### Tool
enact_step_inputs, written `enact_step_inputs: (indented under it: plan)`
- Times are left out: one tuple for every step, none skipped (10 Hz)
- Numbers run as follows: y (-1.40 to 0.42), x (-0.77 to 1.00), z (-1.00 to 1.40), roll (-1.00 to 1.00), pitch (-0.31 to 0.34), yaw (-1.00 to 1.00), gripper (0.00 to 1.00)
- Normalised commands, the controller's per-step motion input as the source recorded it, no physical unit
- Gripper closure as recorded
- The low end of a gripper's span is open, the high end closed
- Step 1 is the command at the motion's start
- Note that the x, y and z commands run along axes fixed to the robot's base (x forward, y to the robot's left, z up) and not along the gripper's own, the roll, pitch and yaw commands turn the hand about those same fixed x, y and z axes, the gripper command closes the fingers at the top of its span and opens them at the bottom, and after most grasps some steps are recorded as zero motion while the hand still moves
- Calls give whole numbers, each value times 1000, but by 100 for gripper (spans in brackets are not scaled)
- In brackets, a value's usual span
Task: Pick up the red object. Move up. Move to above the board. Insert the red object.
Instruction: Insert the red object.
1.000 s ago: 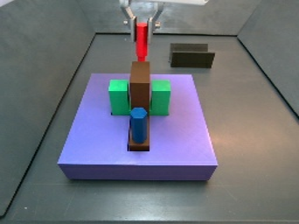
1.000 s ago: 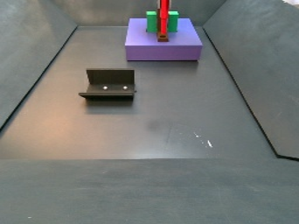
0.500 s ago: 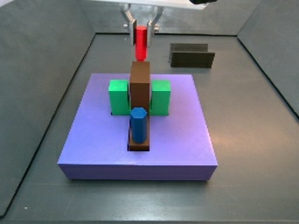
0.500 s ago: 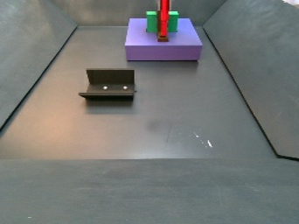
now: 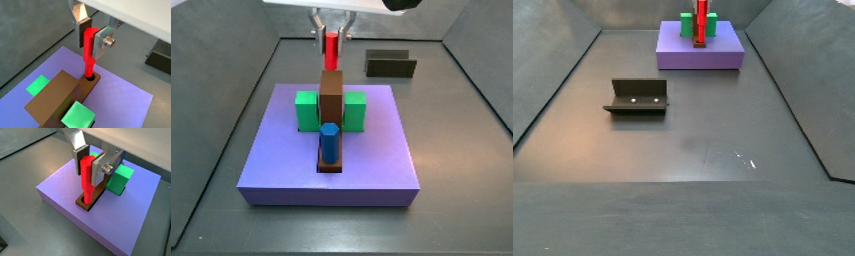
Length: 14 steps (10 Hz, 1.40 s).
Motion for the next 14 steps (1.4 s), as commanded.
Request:
enact_step_inputs:
  plan:
    - [0,0,-83,-110,-4,-9,100]
    - [0,0,-77,-100,-3,-9,100]
    - [0,0,-74,-89,0,-11,100]
    - [0,0,-71,-90,0,-17,100]
    - [0,0,-54,-90,0,-14,100]
    - [0,0,-54,-93,0,-20,100]
    - [-20,0,0,-44,0,0,100]
    - [-89,0,0,0,0,0,100]
    - [-20,129,-49,0,43,-71,100]
    - [0,231,-94,7,80,-91,100]
    - [0,294,-57,37,110,-49,100]
    - [0,320,-11,49,123,0,100]
    - [0,243,-31,40,101,0,100]
    - [0,20,-86,0,43,-77,100]
